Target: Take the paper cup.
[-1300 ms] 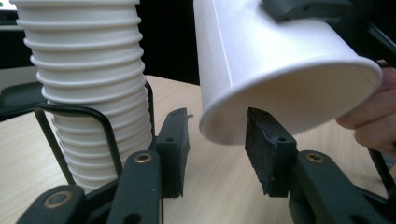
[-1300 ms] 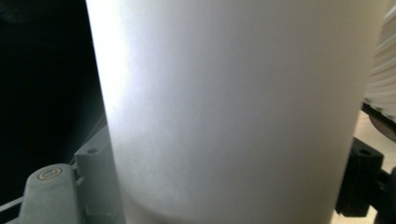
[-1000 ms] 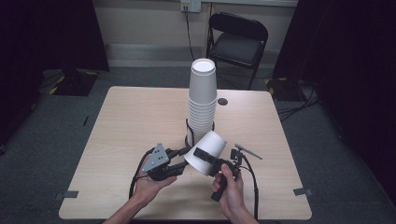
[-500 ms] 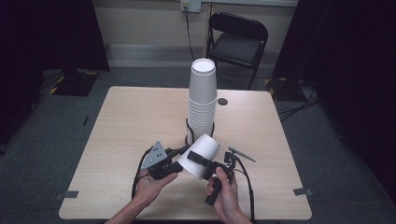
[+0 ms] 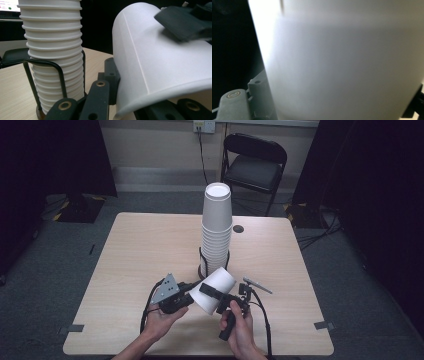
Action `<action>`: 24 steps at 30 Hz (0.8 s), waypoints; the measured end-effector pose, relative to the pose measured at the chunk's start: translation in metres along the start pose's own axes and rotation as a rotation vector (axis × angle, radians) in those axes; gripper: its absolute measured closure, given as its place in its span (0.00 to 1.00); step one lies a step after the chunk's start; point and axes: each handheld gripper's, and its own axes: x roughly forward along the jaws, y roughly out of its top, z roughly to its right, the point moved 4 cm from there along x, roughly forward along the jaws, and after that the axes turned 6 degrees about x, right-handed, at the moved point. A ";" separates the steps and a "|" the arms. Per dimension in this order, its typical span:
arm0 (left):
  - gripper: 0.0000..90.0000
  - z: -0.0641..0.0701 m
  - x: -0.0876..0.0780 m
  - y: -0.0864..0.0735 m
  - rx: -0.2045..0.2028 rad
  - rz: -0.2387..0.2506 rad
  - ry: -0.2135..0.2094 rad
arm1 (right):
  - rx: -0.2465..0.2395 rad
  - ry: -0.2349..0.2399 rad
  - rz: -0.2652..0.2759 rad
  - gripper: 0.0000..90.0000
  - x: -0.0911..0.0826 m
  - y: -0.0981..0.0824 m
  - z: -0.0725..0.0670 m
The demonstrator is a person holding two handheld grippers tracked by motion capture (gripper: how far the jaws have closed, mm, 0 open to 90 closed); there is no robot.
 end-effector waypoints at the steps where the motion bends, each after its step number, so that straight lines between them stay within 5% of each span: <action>1: 0.96 0.000 0.000 0.000 0.004 -0.005 -0.002 | -0.003 0.001 0.004 0.14 -0.001 0.001 0.000; 14: 0.96 0.000 -0.005 -0.003 -0.030 -0.065 -0.033 | -0.099 -0.042 0.112 0.14 -0.023 0.034 0.001; 24: 0.96 -0.011 -0.017 -0.005 -0.065 -0.135 -0.032 | -0.269 -0.131 0.162 0.15 -0.041 0.053 -0.002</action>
